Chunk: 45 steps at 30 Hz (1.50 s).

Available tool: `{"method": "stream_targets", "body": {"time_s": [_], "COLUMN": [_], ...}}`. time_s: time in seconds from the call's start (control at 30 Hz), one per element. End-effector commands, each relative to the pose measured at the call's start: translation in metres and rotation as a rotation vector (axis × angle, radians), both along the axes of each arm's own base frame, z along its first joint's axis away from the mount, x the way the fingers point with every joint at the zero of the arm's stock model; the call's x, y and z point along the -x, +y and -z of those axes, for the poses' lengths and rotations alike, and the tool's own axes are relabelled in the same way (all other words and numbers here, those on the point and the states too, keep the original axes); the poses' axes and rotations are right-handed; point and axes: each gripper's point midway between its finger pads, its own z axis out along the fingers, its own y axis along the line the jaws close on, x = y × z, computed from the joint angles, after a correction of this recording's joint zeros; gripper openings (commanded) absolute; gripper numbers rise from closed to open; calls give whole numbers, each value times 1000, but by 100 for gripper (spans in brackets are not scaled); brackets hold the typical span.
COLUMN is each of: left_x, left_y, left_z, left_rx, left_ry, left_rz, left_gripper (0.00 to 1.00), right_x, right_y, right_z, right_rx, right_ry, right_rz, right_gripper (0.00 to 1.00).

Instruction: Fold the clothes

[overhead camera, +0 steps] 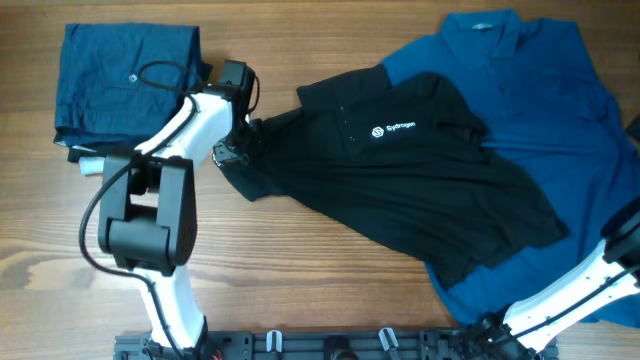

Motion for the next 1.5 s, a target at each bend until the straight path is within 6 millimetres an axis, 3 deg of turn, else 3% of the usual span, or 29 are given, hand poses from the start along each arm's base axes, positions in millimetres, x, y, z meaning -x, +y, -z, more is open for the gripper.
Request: {"method": "stream_targets", "body": {"time_s": [0.0, 0.03, 0.1, 0.17, 0.2, 0.27, 0.33, 0.5, 0.63, 0.77, 0.93, 0.97, 1.13, 1.3, 1.4, 1.47], "left_x": [-27, -30, -34, -38, -38, -36, -32, -21, -18, -17, -15, -13, -11, -16, -23, -30], "left_y": [-29, -37, -53, -72, -77, -91, -106, -106, -99, -64, -21, -5, 43, 61, 55, 45], "left_z": [-83, -97, -116, -113, -107, -87, -48, 21, 32, 36, 43, 47, 53, 53, 50, 41], "left_rx": [105, 127, 157, 173, 174, 170, 155, 113, 90, -36, -79, -92, -107, -107, -101, -71], "left_ry": [-261, -306, -373, -394, -387, -352, -285, -148, -119, -99, -55, -42, -12, -21, -55, -88], "left_rz": [43, 58, 75, 106, 117, 146, 178, 184, 174, 126, 45, 10, -68, -95, -85, -71], "left_gripper": [4, 4, 4, 4, 4, 4, 4, 4, 4, 4, 4, 4, 4, 4, 4, 4], "right_x": [-53, -62, -81, -104, -111, -127, -139, -138, -123, -102, -83, -77, -56, -52, -69, -86], "right_y": [60, 76, 129, 195, 214, 249, 277, 302, 277, 225, 154, 131, 64, 33, 37, 43], "right_z": [-41, -43, -44, -40, -39, -30, -11, 51, 103, 127, 126, 125, 119, 112, 98, 71], "right_rx": [-49, -70, -147, -187, -181, -129, -25, -17, 9, 52, 53, 55, 94, 127, 170, 199], "right_ry": [-105, -114, -137, -127, -125, -97, -25, 103, 230, 327, 318, 305, 271, 222, 188, 143], "right_rz": [-231, -276, -404, -537, -575, -634, -652, -671, -601, -490, -355, -310, -227, -175, -234, -251], "right_gripper": [4, 4, 4, 4, 4, 4, 4, 4, 4, 4, 4, 4, 4, 4, 11, 16]}}
